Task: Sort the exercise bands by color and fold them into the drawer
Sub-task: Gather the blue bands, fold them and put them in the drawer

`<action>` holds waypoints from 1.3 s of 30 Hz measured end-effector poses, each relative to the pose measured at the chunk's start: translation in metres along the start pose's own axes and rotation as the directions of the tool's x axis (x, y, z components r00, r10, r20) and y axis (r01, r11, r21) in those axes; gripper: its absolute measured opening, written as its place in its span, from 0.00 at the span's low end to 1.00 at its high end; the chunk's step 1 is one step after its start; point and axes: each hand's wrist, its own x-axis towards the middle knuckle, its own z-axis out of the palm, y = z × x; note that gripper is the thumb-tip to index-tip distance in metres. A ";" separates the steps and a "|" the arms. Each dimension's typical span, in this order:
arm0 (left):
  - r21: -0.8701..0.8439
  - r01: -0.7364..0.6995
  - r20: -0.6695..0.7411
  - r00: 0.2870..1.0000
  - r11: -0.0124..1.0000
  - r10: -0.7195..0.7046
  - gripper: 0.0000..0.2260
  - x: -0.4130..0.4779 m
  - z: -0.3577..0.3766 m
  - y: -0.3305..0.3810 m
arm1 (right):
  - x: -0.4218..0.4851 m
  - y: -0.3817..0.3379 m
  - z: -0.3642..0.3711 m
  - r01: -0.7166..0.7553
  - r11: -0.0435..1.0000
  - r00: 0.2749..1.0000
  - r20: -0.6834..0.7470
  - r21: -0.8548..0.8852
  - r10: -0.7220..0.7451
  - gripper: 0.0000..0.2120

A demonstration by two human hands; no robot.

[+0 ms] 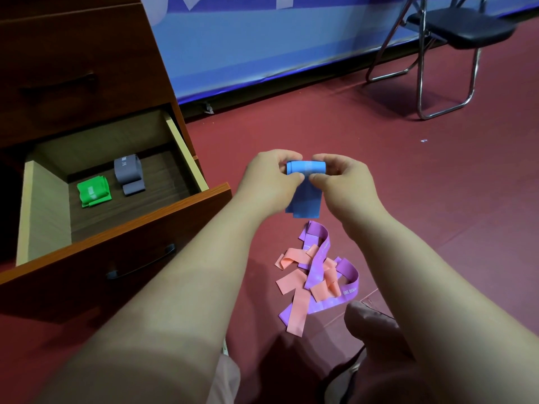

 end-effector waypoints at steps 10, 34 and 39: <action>0.161 -0.050 0.103 0.994 0.986 0.034 0.09 0.002 -0.002 -0.002 | -0.001 0.001 0.002 0.015 0.994 0.999 0.050 -0.106 -0.010 0.08; -0.268 0.140 0.117 0.987 0.953 -0.112 0.26 0.003 0.002 -0.001 | 0.002 -0.004 -0.005 -0.240 0.900 0.971 0.070 0.363 0.230 0.19; -0.348 0.139 0.049 0.990 0.927 -0.130 0.07 0.003 -0.001 0.000 | -0.005 -0.007 -0.003 -0.295 0.925 0.946 0.212 0.240 0.247 0.13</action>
